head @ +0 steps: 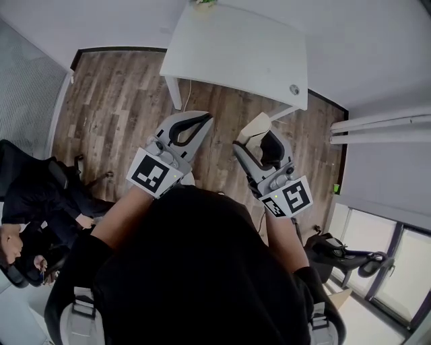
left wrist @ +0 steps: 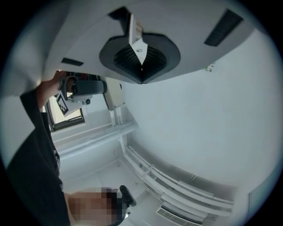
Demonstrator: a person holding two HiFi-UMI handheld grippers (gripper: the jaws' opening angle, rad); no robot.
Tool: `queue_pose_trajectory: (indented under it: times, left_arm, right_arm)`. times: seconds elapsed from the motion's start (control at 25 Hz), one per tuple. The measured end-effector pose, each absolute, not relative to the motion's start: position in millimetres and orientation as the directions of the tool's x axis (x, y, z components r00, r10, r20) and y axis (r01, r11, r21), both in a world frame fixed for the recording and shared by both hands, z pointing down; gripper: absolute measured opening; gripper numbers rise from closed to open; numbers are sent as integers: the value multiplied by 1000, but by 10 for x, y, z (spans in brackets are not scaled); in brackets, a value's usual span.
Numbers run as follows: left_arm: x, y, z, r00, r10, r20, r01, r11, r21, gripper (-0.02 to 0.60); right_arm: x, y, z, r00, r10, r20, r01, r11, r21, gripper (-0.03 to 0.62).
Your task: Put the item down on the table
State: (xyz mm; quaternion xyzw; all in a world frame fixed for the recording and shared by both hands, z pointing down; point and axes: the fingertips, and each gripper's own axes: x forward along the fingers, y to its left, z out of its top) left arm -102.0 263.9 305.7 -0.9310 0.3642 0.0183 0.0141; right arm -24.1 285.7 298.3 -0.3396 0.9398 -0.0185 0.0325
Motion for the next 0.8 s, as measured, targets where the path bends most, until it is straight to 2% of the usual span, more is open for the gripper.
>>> queue_pose_trajectory:
  times: [0.4, 0.8]
  left_arm:
    - [-1245, 2389, 3132, 752, -657, -52, -658, -753, 2, -6]
    - [-1144, 1983, 3243, 746, -665, -26, -665, -747, 21, -6]
  right_arm:
    - [-435, 2657, 3045, -746, -666, -29, -663, 746, -66, 291]
    - [-253, 2195, 3155, -734, -678, -26, -674, 733, -88, 291]
